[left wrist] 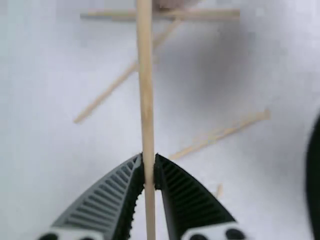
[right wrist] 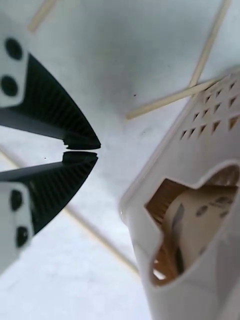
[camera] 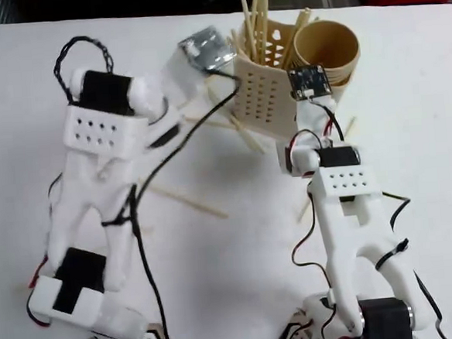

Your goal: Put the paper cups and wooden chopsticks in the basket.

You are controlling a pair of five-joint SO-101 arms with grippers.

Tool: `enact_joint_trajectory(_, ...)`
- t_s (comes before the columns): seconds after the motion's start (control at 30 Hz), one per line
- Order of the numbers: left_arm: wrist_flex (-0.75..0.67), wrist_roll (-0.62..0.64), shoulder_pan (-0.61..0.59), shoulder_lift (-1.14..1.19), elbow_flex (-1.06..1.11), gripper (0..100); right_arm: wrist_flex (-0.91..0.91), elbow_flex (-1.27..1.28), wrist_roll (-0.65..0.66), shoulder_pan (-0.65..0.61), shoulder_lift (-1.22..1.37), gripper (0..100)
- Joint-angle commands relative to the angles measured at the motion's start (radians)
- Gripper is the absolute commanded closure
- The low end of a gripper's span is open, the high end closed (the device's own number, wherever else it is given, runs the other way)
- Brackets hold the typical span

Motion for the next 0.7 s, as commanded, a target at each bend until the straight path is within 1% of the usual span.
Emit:
enact_joint_trajectory(0.0, -0.037, 0.107, 0.101, 0.004, -0.269, 98, -0.007, -0.008, -0.005, -0.004, -0.021, 97.8)
enact_joint_trajectory(0.13, -0.183, 0.221, 0.148, 0.004, -0.367, 98, -0.005, -0.005, -0.005, -0.03, -0.021, 97.9)
enact_joint_trajectory(0.33, -0.457, 0.342, 0.206, 0.004, -0.371, 98, -0.005, -0.005, -0.005, -0.03, -0.021, 97.9)
enact_joint_trajectory(0.5, -0.658, 0.361, 0.271, 0.005, -0.348, 98, -0.005, -0.003, -0.005, -0.03, -0.019, 97.9)
enact_joint_trajectory(0.67, -0.902, 0.361, 0.312, 0.005, -0.201, 98, -0.005, -0.003, -0.005, -0.03, -0.018, 97.9)
